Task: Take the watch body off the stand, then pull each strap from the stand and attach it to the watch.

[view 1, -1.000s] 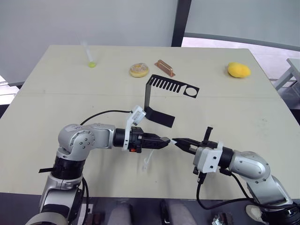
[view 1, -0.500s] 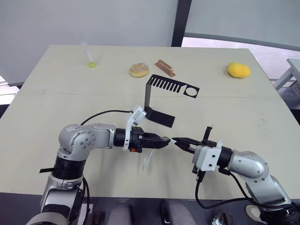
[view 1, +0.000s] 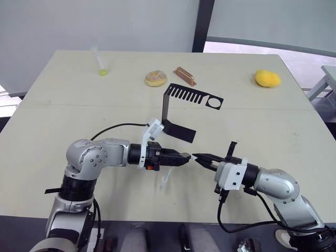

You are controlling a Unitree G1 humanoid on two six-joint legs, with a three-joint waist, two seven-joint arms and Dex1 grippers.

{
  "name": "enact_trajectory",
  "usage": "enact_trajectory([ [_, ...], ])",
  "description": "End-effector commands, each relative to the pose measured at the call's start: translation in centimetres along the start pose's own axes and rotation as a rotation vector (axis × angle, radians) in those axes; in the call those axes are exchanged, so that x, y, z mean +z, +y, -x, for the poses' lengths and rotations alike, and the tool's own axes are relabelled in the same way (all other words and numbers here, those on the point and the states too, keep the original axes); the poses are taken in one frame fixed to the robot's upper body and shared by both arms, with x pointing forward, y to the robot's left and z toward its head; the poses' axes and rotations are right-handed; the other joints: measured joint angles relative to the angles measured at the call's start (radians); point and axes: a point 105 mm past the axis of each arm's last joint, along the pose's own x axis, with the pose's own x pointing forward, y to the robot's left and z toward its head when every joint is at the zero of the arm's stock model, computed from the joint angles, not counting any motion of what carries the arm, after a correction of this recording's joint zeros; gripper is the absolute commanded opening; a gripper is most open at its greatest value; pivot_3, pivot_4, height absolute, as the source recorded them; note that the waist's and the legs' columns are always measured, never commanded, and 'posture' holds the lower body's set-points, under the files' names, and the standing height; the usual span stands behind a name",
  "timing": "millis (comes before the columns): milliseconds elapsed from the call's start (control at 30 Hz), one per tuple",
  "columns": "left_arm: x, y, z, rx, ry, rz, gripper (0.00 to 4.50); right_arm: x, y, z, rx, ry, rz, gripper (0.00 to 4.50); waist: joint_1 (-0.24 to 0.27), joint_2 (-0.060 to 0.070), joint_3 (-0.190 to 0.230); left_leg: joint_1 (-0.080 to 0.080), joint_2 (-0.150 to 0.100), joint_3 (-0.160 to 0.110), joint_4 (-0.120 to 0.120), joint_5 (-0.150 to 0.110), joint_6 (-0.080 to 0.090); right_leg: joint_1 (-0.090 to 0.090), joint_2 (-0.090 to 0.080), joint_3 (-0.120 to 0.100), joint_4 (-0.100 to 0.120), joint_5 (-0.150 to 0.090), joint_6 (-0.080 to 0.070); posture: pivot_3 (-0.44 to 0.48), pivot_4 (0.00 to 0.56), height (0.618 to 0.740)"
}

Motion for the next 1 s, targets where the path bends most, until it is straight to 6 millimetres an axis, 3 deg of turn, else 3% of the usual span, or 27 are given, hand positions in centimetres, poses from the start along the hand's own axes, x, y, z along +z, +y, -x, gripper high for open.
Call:
enact_trajectory([
  [33, -0.22, -2.77, -1.57, -0.137, 0.028, -0.055, 1.58, 2.1, 0.06, -0.91, 0.008, -0.098, 0.03, 0.0, 0.0, 0.0, 0.0, 0.0, 0.0, 0.0, 0.0, 0.0, 0.0, 0.0, 0.0, 0.0, 0.0, 0.0, 0.0, 0.0, 0.15, 0.74],
  [1000, -0.11, -2.87, -1.96, -0.145, 0.019, -0.058, 1.58, 2.08, 0.16, -1.49, 0.005, -0.106, 0.015, 0.0, 0.0, 0.0, 0.0, 0.0, 0.0, 0.0, 0.0, 0.0, 0.0, 0.0, 0.0, 0.0, 0.0, 0.0, 0.0, 0.0, 0.15, 0.74],
])
